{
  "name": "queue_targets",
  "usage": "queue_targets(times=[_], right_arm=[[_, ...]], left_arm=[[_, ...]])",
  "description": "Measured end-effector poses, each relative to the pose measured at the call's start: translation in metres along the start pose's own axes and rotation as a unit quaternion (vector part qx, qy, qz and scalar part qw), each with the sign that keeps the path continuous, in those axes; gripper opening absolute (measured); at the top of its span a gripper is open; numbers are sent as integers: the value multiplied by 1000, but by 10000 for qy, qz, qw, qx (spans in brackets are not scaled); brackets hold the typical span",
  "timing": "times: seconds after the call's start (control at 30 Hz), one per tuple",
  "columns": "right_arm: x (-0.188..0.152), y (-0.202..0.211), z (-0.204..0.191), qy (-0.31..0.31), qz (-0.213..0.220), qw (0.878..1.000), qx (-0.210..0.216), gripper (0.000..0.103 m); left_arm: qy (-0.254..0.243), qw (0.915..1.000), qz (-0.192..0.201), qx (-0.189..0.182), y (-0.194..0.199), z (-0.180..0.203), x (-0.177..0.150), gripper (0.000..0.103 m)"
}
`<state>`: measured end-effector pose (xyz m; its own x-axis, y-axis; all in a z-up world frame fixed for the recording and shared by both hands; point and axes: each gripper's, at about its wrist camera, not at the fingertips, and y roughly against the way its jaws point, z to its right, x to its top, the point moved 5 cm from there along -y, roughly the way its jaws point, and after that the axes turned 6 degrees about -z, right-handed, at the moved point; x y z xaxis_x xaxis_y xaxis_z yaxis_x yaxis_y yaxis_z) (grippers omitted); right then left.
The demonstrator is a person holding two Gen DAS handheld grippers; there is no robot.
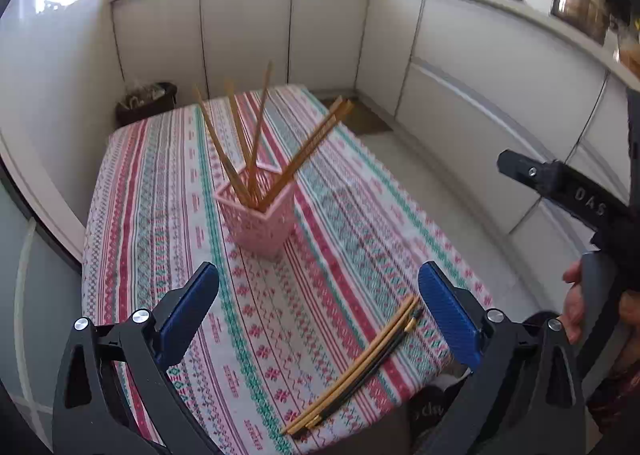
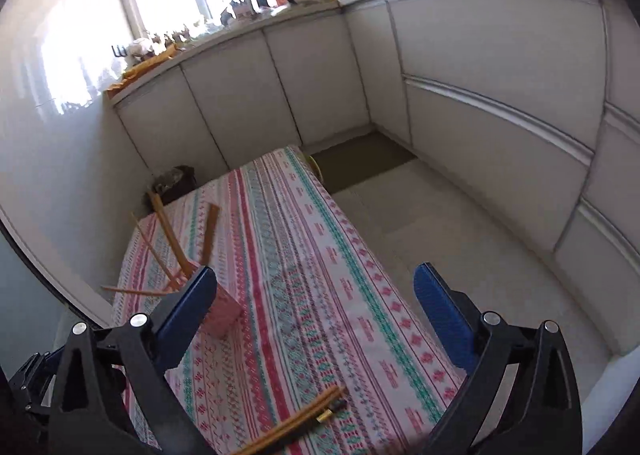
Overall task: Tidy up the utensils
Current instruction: 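Move both open tools from the cup back to the chopstick pile, then grasp a bamboo chopstick from the pile with the left tool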
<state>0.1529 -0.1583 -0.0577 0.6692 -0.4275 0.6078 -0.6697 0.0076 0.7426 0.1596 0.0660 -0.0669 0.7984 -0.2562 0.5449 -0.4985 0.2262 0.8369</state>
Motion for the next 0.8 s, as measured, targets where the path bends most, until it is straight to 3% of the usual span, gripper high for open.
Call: queue_targets(times=[0.1,0.27,0.47,0.5,0.8], right_arm=[[-30,-11,28,9,-421,9990,-181,96],[-64,-19,61,-76,-905,9954,-314,96],[-75,-29,83,-550,-1400,9886,-70,96],[-76,-30,87,-610,-1439,9877,-46,96],[-79,-36,100,-819,-1594,9838,12,96]], left_arm=[[-392,9966,-730,-13,-36,20,-19,96],[-891,9847,-1478,230,-90,43,-39,95],[-1022,9639,-2458,-16,-148,62,-44,70],[-1003,9611,-2573,-43,-155,64,-44,63],[-1011,9519,-2892,-97,-184,72,-33,61]])
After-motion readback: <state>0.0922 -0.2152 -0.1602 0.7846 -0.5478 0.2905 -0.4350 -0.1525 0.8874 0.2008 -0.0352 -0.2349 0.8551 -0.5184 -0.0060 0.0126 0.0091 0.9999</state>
